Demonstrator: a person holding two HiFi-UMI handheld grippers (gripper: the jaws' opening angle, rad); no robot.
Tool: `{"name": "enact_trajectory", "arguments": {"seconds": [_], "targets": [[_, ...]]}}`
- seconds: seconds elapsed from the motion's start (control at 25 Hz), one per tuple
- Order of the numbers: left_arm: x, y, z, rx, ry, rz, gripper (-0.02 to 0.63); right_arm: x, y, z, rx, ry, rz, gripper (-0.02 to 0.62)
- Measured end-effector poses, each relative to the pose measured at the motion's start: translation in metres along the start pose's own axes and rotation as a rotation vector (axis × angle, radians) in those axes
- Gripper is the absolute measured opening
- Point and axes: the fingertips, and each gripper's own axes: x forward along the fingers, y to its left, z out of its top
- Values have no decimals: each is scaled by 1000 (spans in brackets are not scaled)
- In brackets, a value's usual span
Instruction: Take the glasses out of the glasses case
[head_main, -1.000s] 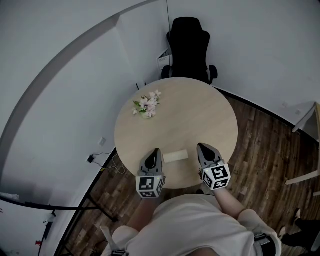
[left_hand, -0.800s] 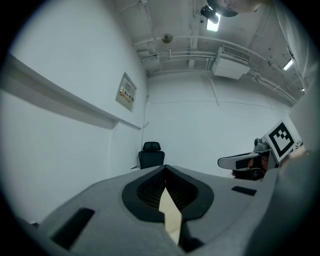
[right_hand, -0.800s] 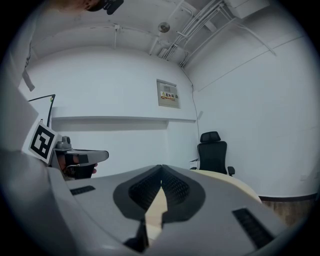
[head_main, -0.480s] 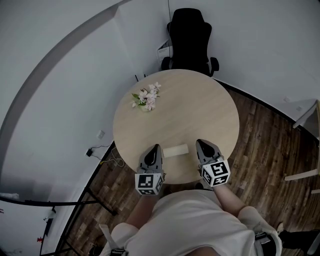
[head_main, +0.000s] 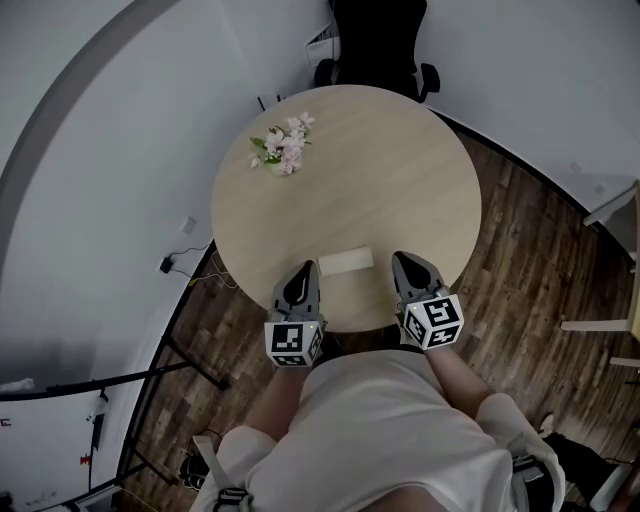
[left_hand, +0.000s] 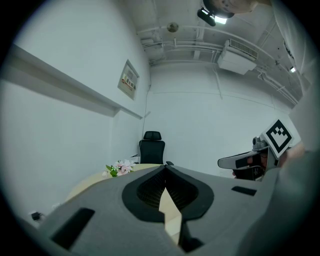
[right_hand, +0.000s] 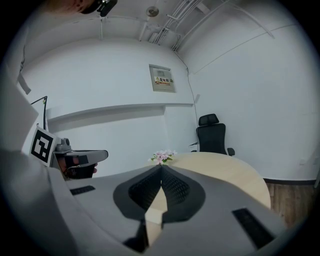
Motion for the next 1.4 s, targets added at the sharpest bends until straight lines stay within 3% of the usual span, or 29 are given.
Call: {"name": "enact_trajectory", "arguments": {"seconds": [0.52, 0.88, 1.0, 1.4], "targets": [[-4, 1, -59, -27, 144, -2, 5, 10, 5, -52, 4, 132, 33, 14], [-2, -6, -86, -24, 221, -32, 5, 14, 8, -68, 1, 156, 38, 14], [2, -10, -93, 74, 269, -61, 5, 14, 9, -70, 5, 162, 42, 14], [17, -21, -124, 586, 487, -208, 5, 15, 11, -73, 10, 161, 39, 14]]}}
